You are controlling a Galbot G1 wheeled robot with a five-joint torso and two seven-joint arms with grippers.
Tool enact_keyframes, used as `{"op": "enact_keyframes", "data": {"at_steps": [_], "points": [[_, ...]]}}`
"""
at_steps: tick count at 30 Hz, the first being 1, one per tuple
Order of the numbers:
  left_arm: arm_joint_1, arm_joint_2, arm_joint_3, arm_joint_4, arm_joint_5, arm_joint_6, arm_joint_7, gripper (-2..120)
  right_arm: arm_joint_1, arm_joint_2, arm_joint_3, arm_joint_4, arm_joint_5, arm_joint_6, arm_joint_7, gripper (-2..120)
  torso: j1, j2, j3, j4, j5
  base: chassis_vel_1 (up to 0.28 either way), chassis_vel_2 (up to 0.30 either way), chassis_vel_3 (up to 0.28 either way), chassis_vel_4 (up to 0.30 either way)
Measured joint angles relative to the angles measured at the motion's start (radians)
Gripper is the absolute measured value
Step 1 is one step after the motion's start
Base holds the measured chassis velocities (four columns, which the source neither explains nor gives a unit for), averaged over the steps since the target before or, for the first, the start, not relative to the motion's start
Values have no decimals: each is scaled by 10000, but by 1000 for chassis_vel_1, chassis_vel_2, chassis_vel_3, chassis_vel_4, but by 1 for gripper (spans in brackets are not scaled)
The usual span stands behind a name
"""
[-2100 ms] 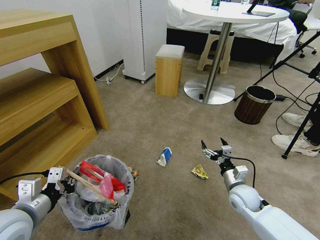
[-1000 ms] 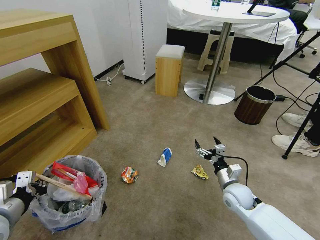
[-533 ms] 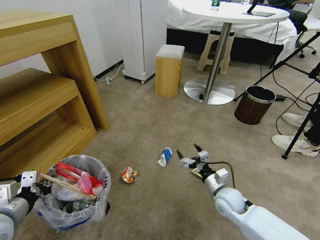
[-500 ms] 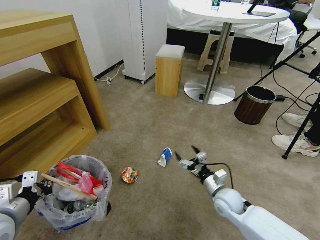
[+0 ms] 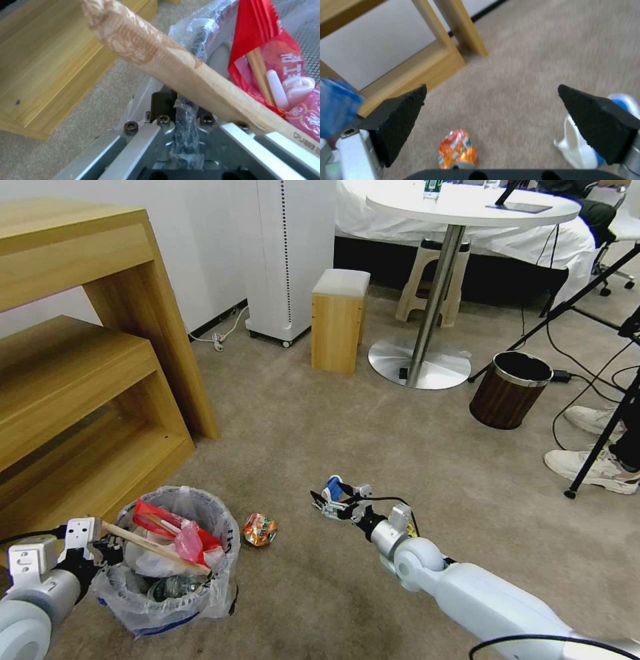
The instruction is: Pick up the trash bin and place the garbage on the floor into it.
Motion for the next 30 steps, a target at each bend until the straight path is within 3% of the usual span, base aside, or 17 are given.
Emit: {"op": "enact_keyframes", "data": {"at_steps": [9,22,30], "points": [[189,56,-341,-163,-125,189,-7,0,155,1384,-179,-1962,-103,-109,-650,100,0,0,0,3,1,0,0,0,0],[469,96,-886,-110,-211,210,-6,0,113,1429,-364,-1894,-238,-122,-766,100,0,0,-1,0,2,0,0,0,0],[740,-77,-1276,-392,-200,371,-34,0,82,1283,-1199,-1700,-334,29,-941,100,0,0,-1,1,3,0,0,0,0]]}}
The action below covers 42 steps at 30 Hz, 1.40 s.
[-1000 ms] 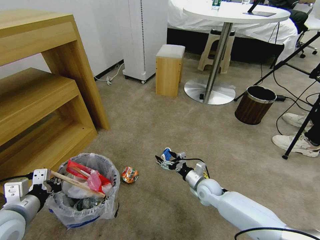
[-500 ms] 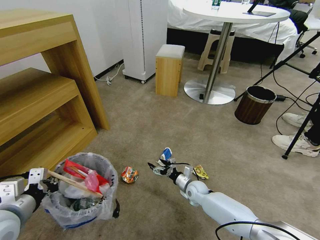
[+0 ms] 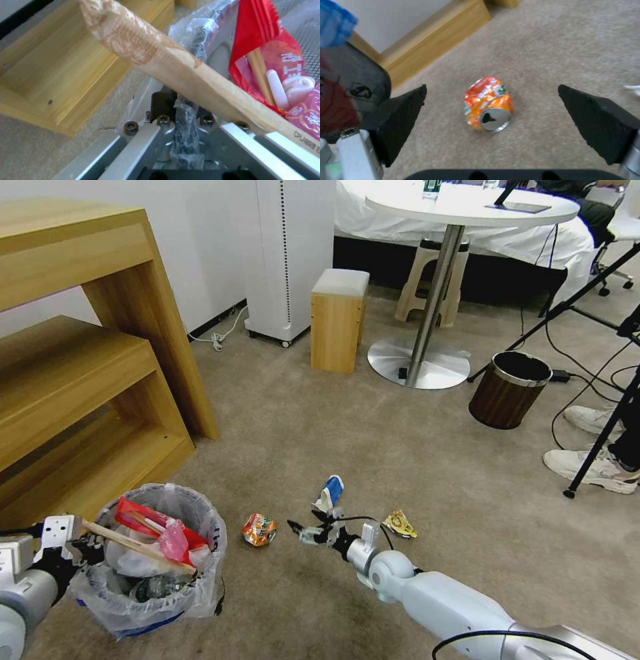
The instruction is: Pick up the trash bin and place the garbage on the floor into it.
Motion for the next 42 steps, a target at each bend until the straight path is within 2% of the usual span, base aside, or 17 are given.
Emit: {"op": "enact_keyframes", "data": {"at_steps": [7,14,18,27,36,39,42], "points": [[171,-202,-90,-137,125,13,-35,0,73,-65,-367,24,41,88,-91,100,0,0,0,-1,-2,0,0,0,0],[303,-321,-256,-339,124,15,-52,0,301,289,-659,-424,265,79,-389,100,0,0,0,-1,-2,0,0,0,0],[448,-518,-336,-538,132,-6,-28,0,556,991,-603,-1406,588,-71,-967,100,0,0,0,1,-2,0,0,0,0],[706,-688,-633,-702,158,-153,46,0,778,1725,-402,-2549,845,-347,-1121,100,0,0,1,0,-1,0,0,0,0],[715,-826,-547,-765,235,-238,112,0,953,2211,-72,-3584,914,-713,-1002,100,0,0,1,-2,-3,0,0,0,0],[706,-851,-495,-775,269,-250,113,0,1035,2475,-48,-4007,806,-770,-1100,92,0,0,1,-1,-2,0,0,0,0],[706,-874,-472,-813,278,-253,116,0,1120,2705,-18,-4314,658,-828,-1140,99,0,0,1,0,-2,0,0,0,0]]}}
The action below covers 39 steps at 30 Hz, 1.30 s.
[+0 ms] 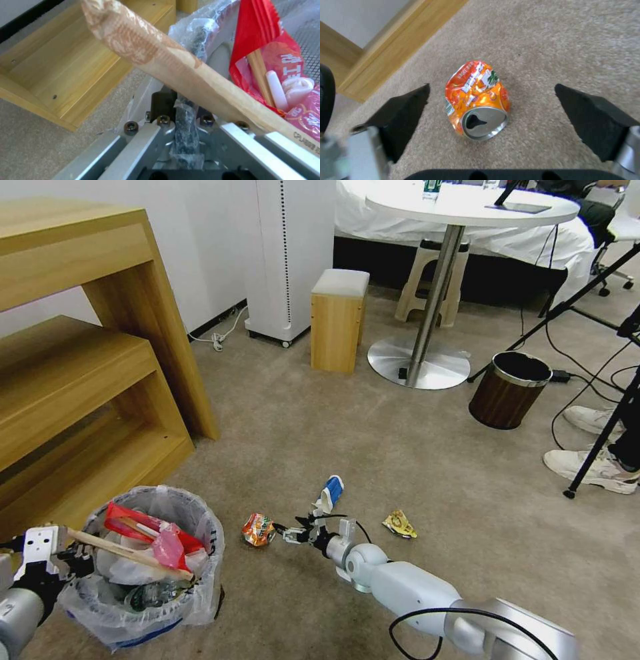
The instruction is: Pick up the trash bin and place the garbage on the floor into it.
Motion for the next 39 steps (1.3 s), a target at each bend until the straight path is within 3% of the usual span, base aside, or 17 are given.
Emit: {"op": "enact_keyframes", "data": {"at_steps": [20,39], "points": [[180,-222,1,-549,52,-122,-30,0,349,1499,155,-1449,-706,-766,142,100,0,-1,0,2,1,0,0,0,0],[13,-242,397,-593,100,-286,-115,0,150,1117,452,-1455,-1165,-877,552,97,0,0,0,0,1,0,0,0,0]]}}
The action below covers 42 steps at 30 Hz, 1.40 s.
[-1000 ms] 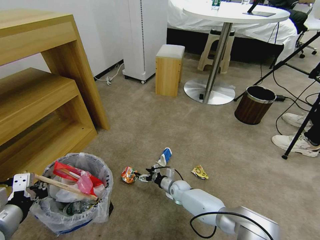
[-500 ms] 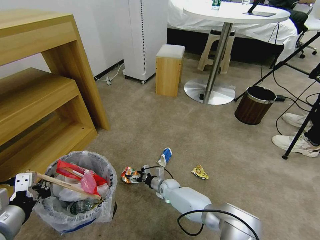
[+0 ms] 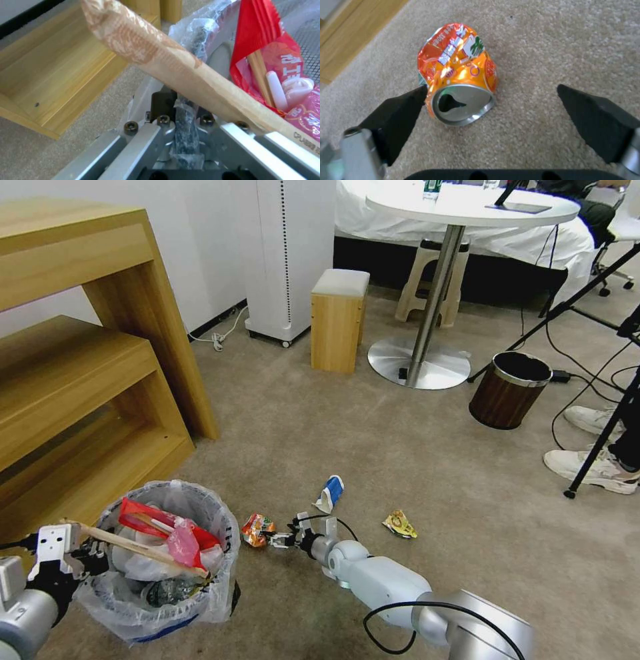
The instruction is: Pick up the trash bin and place the garbage on the floor into it.
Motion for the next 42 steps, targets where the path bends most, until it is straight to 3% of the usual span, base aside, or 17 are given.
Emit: {"op": "enact_keyframes", "data": {"at_steps": [4,21,25,38,42], "points": [[44,-30,-12,-72,5,-26,-1,0,-19,6,-35,1,-170,27,-5,84,0,1,0,0,0,0,0,0,0],[112,-137,-55,-174,21,-206,26,0,61,472,-211,-106,-573,-97,332,89,0,0,0,1,0,0,0,0,0],[139,-143,-94,-214,19,-217,30,0,84,448,-208,-137,-636,-128,376,80,-1,0,0,-1,0,0,0,0,0],[145,-207,-61,-283,16,-296,44,0,36,315,-170,-175,-816,-16,431,29,0,0,0,0,0,0,0,0,0],[134,-218,-28,-281,32,-339,47,0,33,296,-176,-174,-884,-16,437,19,0,0,0,0,0,0,0,0,0]]}}
